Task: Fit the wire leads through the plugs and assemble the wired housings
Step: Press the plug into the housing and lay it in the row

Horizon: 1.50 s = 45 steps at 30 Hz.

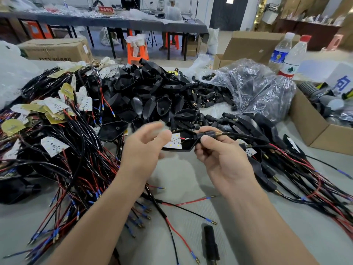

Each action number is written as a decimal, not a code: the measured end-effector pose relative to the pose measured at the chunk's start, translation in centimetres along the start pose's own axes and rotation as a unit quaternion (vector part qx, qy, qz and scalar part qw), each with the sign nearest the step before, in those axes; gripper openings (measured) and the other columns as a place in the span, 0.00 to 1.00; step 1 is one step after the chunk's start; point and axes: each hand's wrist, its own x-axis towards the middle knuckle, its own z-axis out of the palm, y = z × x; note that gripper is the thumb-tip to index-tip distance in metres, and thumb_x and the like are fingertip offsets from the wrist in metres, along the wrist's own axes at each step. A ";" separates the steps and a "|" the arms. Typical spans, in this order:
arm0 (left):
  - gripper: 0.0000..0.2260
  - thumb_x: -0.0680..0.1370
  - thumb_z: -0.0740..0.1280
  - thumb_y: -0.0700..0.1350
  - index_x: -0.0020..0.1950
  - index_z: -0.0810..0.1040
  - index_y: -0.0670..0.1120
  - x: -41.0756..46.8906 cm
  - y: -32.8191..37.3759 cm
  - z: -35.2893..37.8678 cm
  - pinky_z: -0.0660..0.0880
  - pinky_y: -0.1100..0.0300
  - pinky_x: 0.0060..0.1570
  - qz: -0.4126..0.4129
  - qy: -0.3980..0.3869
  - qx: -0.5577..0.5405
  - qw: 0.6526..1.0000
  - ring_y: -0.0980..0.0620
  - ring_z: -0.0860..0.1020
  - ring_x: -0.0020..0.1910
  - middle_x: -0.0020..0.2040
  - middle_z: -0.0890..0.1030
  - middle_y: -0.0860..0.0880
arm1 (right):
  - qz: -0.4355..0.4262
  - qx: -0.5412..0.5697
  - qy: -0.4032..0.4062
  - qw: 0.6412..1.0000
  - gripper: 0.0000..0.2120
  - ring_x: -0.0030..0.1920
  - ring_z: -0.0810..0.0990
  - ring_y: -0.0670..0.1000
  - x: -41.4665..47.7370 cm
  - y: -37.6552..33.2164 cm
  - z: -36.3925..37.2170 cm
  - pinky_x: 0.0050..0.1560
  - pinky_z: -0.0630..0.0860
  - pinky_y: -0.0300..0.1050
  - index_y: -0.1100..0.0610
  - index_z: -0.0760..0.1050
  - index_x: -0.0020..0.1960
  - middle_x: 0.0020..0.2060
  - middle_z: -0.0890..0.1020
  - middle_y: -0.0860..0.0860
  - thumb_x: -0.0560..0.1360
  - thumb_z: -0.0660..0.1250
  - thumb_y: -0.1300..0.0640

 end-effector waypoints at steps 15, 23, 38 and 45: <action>0.12 0.82 0.66 0.49 0.40 0.81 0.52 -0.6 -1.1 1.2 0.72 0.57 0.33 0.064 -0.004 0.014 0.998 0.56 0.75 0.28 0.29 0.78 0.53 | -0.026 -0.210 -0.008 0.977 0.07 0.40 0.84 0.50 -1.7 2.0 2.1 0.37 0.80 0.42 0.55 0.76 0.57 0.44 0.81 0.51 0.84 0.61 0.62; 0.13 0.83 0.67 0.53 0.43 0.86 0.53 -0.6 -0.5 0.6 0.73 0.58 0.34 0.059 -0.036 0.009 0.998 0.52 0.76 0.31 0.31 0.82 0.48 | -0.033 -0.133 0.039 0.990 0.10 0.36 0.80 0.54 -0.9 0.3 1.2 0.38 0.77 0.43 0.62 0.79 0.51 0.36 0.84 0.52 0.84 0.60 0.61; 0.07 0.80 0.69 0.40 0.45 0.85 0.40 0.5 -0.2 -0.3 0.77 0.62 0.27 -0.054 -0.089 -0.084 0.991 0.48 0.81 0.28 0.37 0.86 0.41 | -0.384 -0.626 0.166 0.658 0.05 0.48 0.74 0.47 -2.0 0.5 1.0 0.53 0.65 0.39 0.47 0.80 0.44 0.41 0.82 0.40 0.70 0.70 0.49; 0.10 0.76 0.71 0.46 0.54 0.85 0.43 0.8 0.0 -0.7 0.80 0.62 0.36 -0.057 -0.089 -0.172 0.979 0.51 0.85 0.37 0.44 0.87 0.43 | -0.281 -0.714 0.079 0.637 0.12 0.52 0.77 0.53 -1.2 -0.4 -0.2 0.48 0.66 0.49 0.45 0.81 0.57 0.46 0.85 0.45 0.75 0.70 0.55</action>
